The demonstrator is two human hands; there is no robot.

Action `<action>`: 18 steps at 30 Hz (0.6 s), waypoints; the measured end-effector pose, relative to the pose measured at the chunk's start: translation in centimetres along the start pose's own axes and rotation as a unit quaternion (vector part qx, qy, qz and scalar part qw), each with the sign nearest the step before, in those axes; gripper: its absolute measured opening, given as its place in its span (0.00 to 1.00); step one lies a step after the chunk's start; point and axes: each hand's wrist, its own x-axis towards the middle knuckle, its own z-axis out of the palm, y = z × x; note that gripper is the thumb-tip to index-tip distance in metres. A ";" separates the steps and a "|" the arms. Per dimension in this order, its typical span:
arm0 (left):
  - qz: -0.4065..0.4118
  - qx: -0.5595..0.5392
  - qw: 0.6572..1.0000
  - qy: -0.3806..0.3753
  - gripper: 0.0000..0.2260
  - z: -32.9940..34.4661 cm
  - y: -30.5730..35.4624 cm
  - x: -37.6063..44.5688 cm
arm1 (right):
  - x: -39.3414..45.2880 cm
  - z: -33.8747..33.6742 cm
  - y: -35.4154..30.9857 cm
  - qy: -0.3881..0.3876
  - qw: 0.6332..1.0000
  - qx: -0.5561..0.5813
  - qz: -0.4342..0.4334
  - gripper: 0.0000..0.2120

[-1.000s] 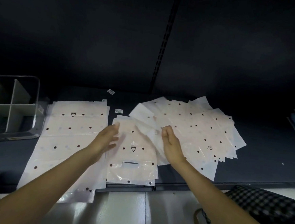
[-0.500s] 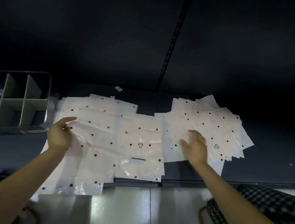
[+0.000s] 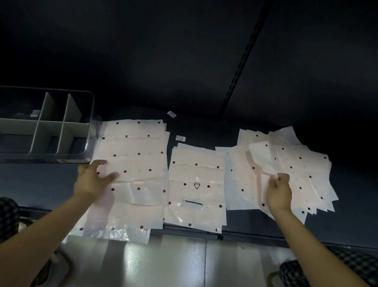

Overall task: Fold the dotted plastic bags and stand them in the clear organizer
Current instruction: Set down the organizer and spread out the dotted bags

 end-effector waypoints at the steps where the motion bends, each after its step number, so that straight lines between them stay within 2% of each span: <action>1: 0.015 -0.008 1.000 0.003 0.22 0.0 0.2 0.0 | -0.2 0.3 -1.0 -0.015 1.000 0.019 -0.009 0.09; 3: 0.050 -0.015 0.998 0.018 0.21 -0.3 0.3 -0.2 | -0.8 1.0 -3.0 -0.056 0.996 0.051 -0.037 0.05; 5: 0.073 -0.005 0.997 0.027 0.19 -0.8 0.0 -0.2 | -1.7 1.9 -4.9 -0.102 0.989 0.076 -0.073 0.05; 7: 0.081 0.039 0.996 0.022 0.18 -1.5 -0.9 -0.3 | -2.9 2.8 -6.6 -0.144 0.979 0.091 -0.116 0.07; 10: 0.056 0.149 0.987 -0.004 0.17 -2.7 -1.9 -1.0 | -5.1 4.3 -8.4 -0.213 0.955 0.052 -0.199 0.08; 12: 0.094 0.222 0.970 0.038 0.16 -2.7 -2.2 -1.8 | -6.7 5.3 -8.9 -0.271 0.929 0.014 -0.253 0.10; 14: 0.183 0.237 0.949 0.102 0.14 -2.0 -1.7 -2.4 | -8.0 6.4 -8.8 -0.320 0.894 -0.042 -0.311 0.15; 15: 0.199 0.176 0.958 0.107 0.14 -1.6 -0.8 -2.9 | -8.6 7.0 -8.7 -0.335 0.873 -0.076 -0.346 0.17; 16: 0.166 0.071 0.981 0.068 0.14 -1.3 0.5 -3.3 | -9.2 7.6 -8.5 -0.345 0.852 -0.107 -0.380 0.18; 17: 0.099 -0.065 0.993 -0.010 0.16 -1.2 1.9 -3.8 | -9.8 8.2 -8.4 -0.353 0.832 -0.129 -0.408 0.19; 18: 0.015 -0.186 0.977 -0.108 0.18 -1.0 3.2 -4.2 | -10.3 8.6 -8.3 -0.361 0.815 -0.145 -0.430 0.19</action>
